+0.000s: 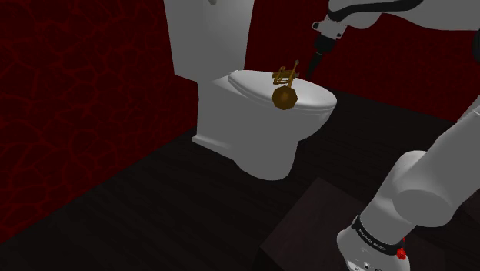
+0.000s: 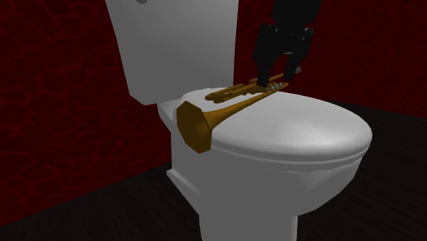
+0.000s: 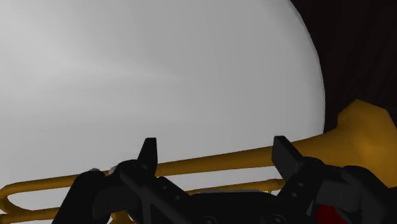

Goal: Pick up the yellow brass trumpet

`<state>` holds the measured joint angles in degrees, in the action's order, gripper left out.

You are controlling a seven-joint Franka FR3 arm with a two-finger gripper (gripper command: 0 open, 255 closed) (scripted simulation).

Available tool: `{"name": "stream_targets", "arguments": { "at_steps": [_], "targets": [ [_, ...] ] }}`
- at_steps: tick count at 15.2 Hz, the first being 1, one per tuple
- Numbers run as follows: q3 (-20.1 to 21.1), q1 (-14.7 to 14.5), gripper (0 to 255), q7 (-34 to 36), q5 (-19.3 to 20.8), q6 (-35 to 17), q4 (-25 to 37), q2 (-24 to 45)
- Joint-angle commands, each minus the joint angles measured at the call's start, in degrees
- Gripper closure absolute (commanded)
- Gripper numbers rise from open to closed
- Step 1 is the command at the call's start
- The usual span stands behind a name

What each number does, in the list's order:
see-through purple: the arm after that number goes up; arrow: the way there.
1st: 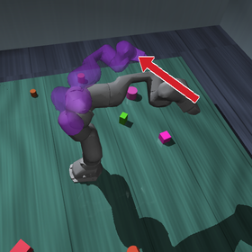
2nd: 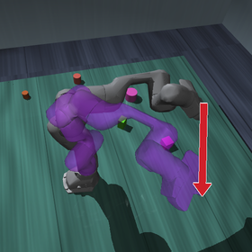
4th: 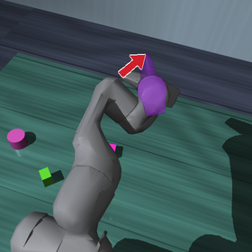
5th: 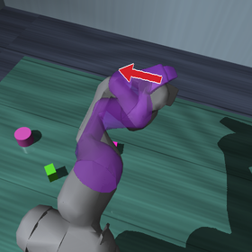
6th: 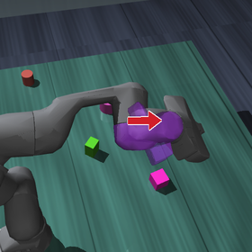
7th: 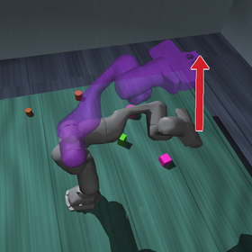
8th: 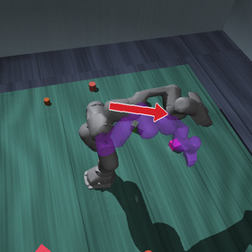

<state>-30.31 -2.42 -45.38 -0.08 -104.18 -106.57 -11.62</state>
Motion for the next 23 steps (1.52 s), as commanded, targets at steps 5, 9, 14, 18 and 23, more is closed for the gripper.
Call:
{"name": "stream_targets", "arguments": {
  "at_steps": [5,9,14,18,23],
  "targets": [
    [-5.68,1.62,0,-13.57,-11.37,0.83,14.79,14.58],
    [-6.21,3.53,0,-17.6,-15.52,0.58,18.55,19.34],
    [-6.02,3.11,0,-18.1,-15.34,-3.43,14.05,18.74],
    [-6.02,3.19,255,-18.25,-15.53,-3.66,14.0,18.99],
    [-6.02,3.2,255,-18.27,-15.55,-3.63,14.05,19.03]
  ]
}}
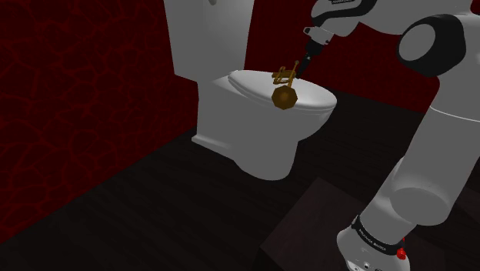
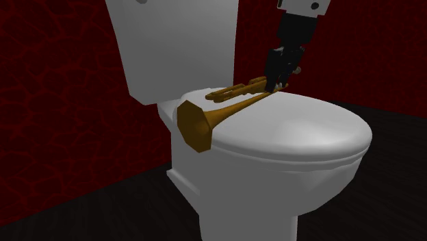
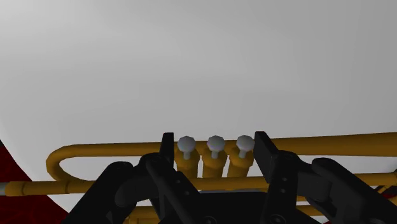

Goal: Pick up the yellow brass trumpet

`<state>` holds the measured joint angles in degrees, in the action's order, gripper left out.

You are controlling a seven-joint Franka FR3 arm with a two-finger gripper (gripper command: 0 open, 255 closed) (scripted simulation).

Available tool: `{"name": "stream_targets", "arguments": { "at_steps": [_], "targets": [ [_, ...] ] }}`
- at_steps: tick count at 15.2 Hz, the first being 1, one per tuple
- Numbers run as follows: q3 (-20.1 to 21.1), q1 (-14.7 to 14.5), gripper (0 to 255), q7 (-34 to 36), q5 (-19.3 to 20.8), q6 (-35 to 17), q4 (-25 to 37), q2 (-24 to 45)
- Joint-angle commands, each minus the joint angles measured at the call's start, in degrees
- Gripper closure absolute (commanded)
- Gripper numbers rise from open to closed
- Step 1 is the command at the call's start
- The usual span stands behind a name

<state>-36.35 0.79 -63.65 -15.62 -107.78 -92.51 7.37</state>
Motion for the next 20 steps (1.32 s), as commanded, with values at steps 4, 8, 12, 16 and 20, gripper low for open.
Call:
{"name": "stream_targets", "arguments": {
  "at_steps": [4,8,12,16,20],
  "targets": [
    [0.0,-0.08,255,0.22,0.21,0.5,0.34,-0.23],
    [-0.14,0.27,255,0.62,0.07,3.7,3.94,0.25],
    [-0.3,0.76,255,0.92,-0.31,7.04,7.9,1.04],
    [-0.48,1.46,255,1.13,-0.97,10.55,12.3,2.16],
    [-0.58,1.94,255,1.22,-1.45,12.53,14.87,2.91]
  ]
}}
